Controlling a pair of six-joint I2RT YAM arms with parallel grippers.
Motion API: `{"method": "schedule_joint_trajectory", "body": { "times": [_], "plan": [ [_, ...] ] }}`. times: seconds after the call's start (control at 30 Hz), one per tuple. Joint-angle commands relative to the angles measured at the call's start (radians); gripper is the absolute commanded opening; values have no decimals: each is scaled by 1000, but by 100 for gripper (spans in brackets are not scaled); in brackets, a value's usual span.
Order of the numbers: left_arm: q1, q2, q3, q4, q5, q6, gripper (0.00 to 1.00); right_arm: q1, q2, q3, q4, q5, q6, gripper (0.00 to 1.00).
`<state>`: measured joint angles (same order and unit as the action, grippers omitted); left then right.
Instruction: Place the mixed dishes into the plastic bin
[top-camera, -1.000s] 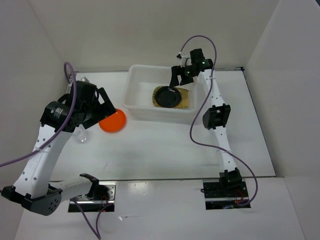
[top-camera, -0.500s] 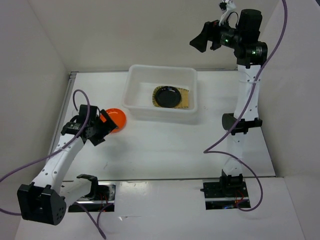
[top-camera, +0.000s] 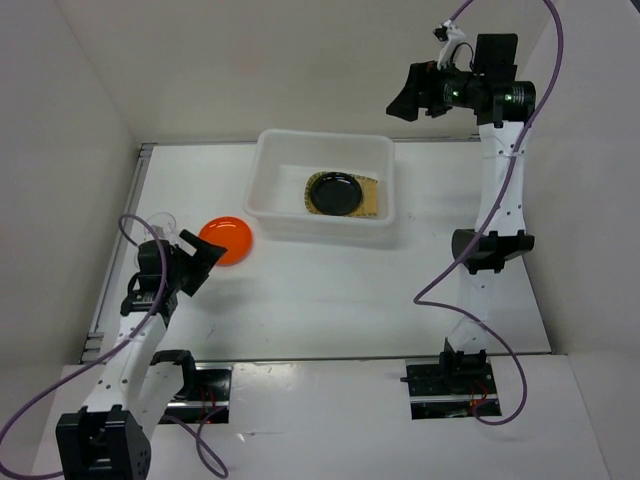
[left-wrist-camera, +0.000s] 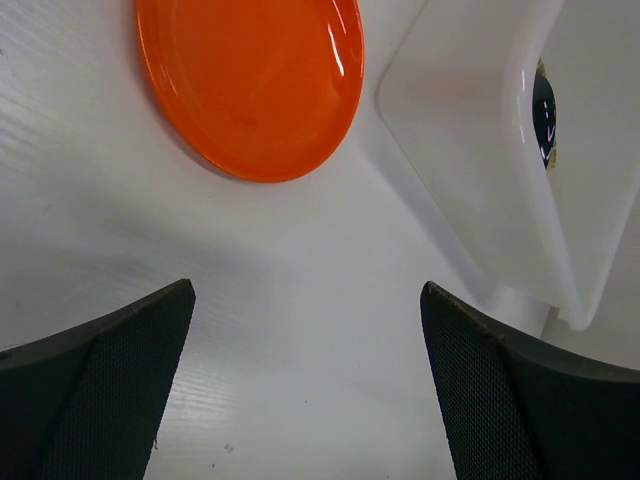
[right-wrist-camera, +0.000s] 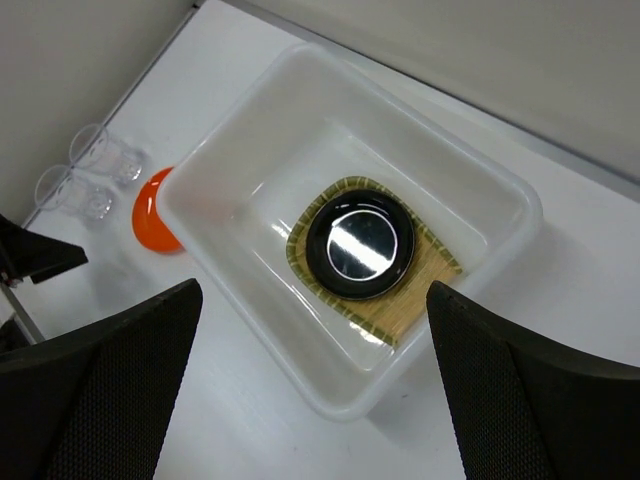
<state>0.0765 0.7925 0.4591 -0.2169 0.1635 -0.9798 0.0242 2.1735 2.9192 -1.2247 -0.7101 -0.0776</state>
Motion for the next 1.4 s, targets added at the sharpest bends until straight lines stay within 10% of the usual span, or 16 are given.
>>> {"method": "schedule_joint_trajectory", "body": {
  "times": [0.0,0.7,1.13,1.23,1.37],
  "plan": [
    [23,-3,-37,103,5,-14,100,2,-104,-40,-35,35,-47,97],
    [32,441,-68,418,-78,-60,100,-7,-290,-153,-68,181,-99,99],
    [3,608,27,467,-77,-40,82,-7,-340,-202,-68,245,-108,99],
    [3,632,39,458,-87,-30,72,-7,-340,-203,-68,255,-108,99],
    [-6,652,72,446,-96,-30,29,-7,-350,-213,-68,255,-108,99]
  ]
}}
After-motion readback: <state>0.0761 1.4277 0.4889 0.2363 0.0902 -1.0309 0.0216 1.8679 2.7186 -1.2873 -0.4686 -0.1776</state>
